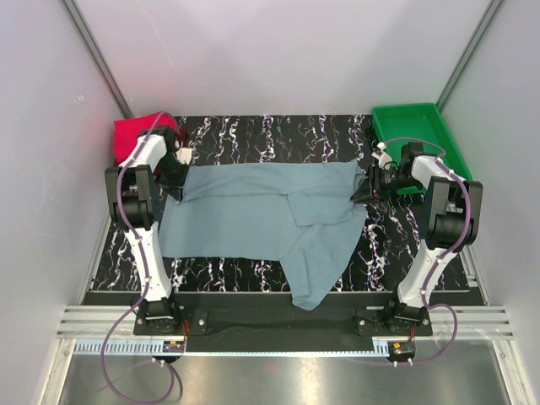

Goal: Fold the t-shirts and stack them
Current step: Fold the tshirt

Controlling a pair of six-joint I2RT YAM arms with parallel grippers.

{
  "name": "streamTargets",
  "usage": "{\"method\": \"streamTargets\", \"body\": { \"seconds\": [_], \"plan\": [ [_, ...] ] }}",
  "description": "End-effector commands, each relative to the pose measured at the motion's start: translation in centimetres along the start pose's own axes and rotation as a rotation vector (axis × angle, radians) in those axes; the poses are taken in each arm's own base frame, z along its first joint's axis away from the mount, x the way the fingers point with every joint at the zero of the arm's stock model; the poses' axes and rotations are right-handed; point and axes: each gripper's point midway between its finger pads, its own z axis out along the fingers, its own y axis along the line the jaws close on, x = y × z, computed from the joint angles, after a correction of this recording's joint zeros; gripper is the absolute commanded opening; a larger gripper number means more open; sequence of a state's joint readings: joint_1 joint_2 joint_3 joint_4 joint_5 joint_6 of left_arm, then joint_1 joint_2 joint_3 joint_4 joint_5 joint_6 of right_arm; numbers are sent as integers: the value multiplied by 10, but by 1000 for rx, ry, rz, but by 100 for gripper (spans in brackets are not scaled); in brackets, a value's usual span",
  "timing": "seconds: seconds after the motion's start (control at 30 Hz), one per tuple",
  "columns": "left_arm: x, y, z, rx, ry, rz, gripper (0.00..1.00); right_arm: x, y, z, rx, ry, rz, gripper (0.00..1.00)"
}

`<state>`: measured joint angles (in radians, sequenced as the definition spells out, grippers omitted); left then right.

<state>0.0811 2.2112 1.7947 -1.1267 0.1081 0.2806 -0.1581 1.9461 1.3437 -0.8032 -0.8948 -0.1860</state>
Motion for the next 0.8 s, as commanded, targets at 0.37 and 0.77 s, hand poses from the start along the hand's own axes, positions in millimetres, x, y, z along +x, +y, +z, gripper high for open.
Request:
{"method": "streamTargets", "body": {
  "seconds": [0.37, 0.77],
  "plan": [
    [-9, -3, -22, -22, -64, 21, 9, -2, -32, 15, 55, 15, -52, 40],
    [-2, -4, -24, -28, -61, 21, 9, 15, -17, 12, -15, 38, -53, 41]
  ]
}}
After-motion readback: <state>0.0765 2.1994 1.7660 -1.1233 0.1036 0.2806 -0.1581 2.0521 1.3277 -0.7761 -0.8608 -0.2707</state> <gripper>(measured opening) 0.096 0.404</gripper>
